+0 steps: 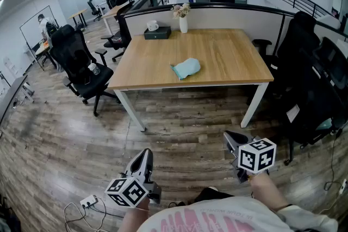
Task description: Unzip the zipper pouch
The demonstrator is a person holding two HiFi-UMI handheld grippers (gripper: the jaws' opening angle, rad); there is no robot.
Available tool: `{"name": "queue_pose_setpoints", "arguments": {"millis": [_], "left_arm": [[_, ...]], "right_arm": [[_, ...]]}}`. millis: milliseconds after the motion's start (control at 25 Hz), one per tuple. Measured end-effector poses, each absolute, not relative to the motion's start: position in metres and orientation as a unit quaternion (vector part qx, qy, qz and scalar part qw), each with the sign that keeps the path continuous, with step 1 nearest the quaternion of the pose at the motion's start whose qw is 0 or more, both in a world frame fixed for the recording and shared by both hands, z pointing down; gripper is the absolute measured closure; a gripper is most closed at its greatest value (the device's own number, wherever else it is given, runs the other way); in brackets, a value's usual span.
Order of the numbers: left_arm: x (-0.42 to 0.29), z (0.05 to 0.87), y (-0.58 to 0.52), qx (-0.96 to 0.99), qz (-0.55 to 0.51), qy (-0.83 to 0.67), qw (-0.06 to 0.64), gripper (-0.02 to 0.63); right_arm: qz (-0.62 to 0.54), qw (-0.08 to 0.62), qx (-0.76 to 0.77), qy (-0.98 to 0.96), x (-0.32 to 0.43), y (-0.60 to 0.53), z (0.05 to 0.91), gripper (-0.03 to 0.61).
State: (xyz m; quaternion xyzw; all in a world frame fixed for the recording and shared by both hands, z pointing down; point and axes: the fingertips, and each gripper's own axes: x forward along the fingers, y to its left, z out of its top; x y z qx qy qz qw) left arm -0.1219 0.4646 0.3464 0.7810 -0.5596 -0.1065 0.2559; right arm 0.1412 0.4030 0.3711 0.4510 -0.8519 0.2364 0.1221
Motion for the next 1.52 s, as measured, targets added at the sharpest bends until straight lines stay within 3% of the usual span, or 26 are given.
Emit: {"name": "queue_pose_setpoints", "arguments": {"millis": [440,960,1520], "left_arm": [[-0.114,0.352,0.419,0.787,-0.108,-0.55,0.259,0.614],[-0.105,0.333,0.287,0.786,-0.128,-0.559,0.229,0.612],[-0.096,0.403,0.202,0.755,-0.107,-0.575,0.296,0.614]], "right_arm": [[0.243,0.137,0.453,-0.847,0.144,0.354,0.387,0.578],[0.24,0.119,0.43,-0.862,0.141,0.198,0.37,0.578],[0.296,0.233,0.386,-0.842,0.123,0.11,0.487,0.578]]}}
